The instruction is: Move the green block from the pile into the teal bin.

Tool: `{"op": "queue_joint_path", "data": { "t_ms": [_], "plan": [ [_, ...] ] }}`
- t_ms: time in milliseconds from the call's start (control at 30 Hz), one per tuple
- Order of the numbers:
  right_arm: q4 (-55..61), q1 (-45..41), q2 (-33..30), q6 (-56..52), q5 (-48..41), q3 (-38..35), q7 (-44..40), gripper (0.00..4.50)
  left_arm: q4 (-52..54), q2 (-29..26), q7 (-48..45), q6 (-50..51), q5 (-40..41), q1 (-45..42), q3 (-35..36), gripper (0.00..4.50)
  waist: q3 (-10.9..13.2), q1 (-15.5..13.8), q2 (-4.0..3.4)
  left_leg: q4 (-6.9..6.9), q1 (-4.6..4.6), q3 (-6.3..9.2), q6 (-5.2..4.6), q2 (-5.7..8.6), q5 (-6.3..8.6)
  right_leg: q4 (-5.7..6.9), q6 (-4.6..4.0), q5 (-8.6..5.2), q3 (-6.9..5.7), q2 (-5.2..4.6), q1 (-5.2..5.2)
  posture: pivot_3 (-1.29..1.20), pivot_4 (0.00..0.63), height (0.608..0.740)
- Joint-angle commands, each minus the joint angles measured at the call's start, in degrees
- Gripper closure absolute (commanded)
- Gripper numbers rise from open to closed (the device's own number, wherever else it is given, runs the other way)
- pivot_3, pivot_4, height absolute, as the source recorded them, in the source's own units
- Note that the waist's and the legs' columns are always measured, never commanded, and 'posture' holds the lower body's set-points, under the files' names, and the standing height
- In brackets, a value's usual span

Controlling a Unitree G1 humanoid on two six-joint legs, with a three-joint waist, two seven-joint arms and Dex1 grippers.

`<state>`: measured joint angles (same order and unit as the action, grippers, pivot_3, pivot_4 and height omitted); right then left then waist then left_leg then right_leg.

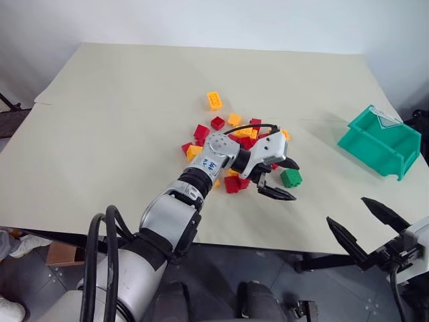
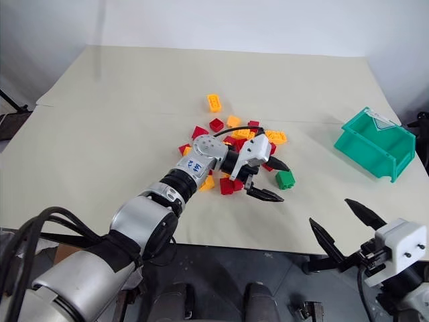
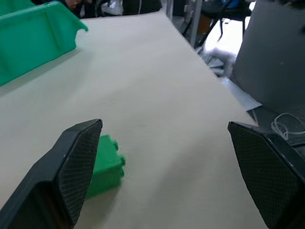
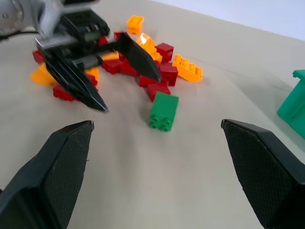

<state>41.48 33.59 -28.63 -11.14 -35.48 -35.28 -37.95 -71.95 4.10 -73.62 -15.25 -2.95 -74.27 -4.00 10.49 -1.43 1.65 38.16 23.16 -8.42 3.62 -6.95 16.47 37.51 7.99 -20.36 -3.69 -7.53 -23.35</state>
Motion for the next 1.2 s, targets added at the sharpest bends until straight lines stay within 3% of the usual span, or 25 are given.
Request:
{"op": "queue_joint_path", "data": {
  "t_ms": [33, 133, 267, 400, 533, 700, 867, 1033, 1200],
  "plan": [
    [-0.65, -0.83, -1.4, 0.47, -2.18, -3.11, -0.86, 0.0, 3.65, -3.69, -3.42, -1.23, 5.52, 0.22, 4.49, 0.01, 0.0, 0.13, 0.0, 0.0, -0.02, 0.01, 0.0, -0.01, 0.0, 0.06, 0.0, 0.0, 0.0, 0.01, 0.0, 0.0, 0.15, 0.74],
    [-2.59, -3.97, -3.65, -1.77, -3.87, -2.9, -0.59, 0.0, 7.05, -9.82, -11.42, -1.43, 12.57, 3.88, 10.12, 0.01, -0.04, 0.25, -0.06, 0.0, -0.08, 0.01, 0.0, -0.02, 0.0, 0.13, 0.0, 0.0, 0.0, 0.01, 0.0, 0.0, 0.15, 0.74],
    [-4.68, -7.37, -7.04, -3.43, -3.31, -1.36, -1.94, 0.0, 9.93, -18.31, -10.21, -1.02, 13.91, 9.11, 12.4, 0.01, -0.04, 0.46, -0.07, 0.03, -0.13, 0.02, 0.0, -0.04, -0.02, 0.27, 0.0, 0.0, 0.04, 0.02, -0.01, 0.0, 0.15, 0.74],
    [-7.0, -12.26, -11.51, -7.39, -2.77, 3.27, -3.17, 0.0, 22.16, -27.19, -11.92, 2.66, 17.63, 19.59, 14.8, 0.01, -0.03, -0.01, -0.06, 0.04, -0.07, 0.03, -0.02, 0.0, -0.01, 0.31, 0.02, 0.01, 0.03, -0.01, 0.06, 0.0, 0.15, 0.74],
    [-8.08, -20.67, -14.8, -13.99, -2.53, 11.36, -1.07, 0.0, 37.9, -31.47, -7.67, 8.64, 21.65, 31.52, 17.1, 0.01, -0.04, 0.14, -0.05, 0.07, -0.03, 0.06, -0.03, -0.04, 0.0, 0.39, 0.04, 0.02, 0.02, 0.01, 0.05, 0.0, 0.15, 0.74],
    [-13.09, -35.1, -14.63, -23.23, 2.57, 22.32, 5.9, 0.0, 55.76, -34.5, -1.85, 18.49, 25.83, 44.73, 17.94, 0.01, -0.04, 0.26, -0.05, 0.34, -0.03, 0.07, -0.03, -0.1, 0.0, 0.4, 0.03, 0.02, 0.03, 0.01, 0.03, 0.0, 0.15, 0.74],
    [-21.55, -46.66, -12.49, -30.67, 8.46, 28.75, 12.07, 0.0, 65.75, -35.59, 1.94, 23.04, 28.26, 52.29, 17.34, 0.01, -0.04, 0.14, -0.05, 0.49, 0.02, 0.05, -0.06, -0.08, 0.02, 0.41, 0.03, 0.02, 0.08, -0.02, 0.02, 0.0, 0.15, 0.74],
    [-28.0, -51.85, -10.21, -31.76, 13.0, 32.16, 13.77, 0.0, 69.52, -35.93, 4.87, 24.88, 29.41, 54.08, 17.02, 0.01, -0.04, 0.13, -0.05, 0.46, 0.03, 0.04, -0.05, -0.09, 0.03, 0.4, 0.03, 0.03, 0.07, -0.01, 0.0, 0.0, 0.15, 0.74],
    [-28.44, -52.33, -6.05, -37.41, 10.24, 30.76, 14.16, 0.0, 71.71, -36.57, 5.99, 26.26, 30.71, 54.21, 16.58, 0.01, -0.04, 0.29, -0.05, 0.4, 0.03, 0.01, -0.05, -0.1, 0.03, 0.41, 0.03, 0.02, 0.07, 0.0, -0.04, 0.0, 0.15, 0.74]
  ]
}}
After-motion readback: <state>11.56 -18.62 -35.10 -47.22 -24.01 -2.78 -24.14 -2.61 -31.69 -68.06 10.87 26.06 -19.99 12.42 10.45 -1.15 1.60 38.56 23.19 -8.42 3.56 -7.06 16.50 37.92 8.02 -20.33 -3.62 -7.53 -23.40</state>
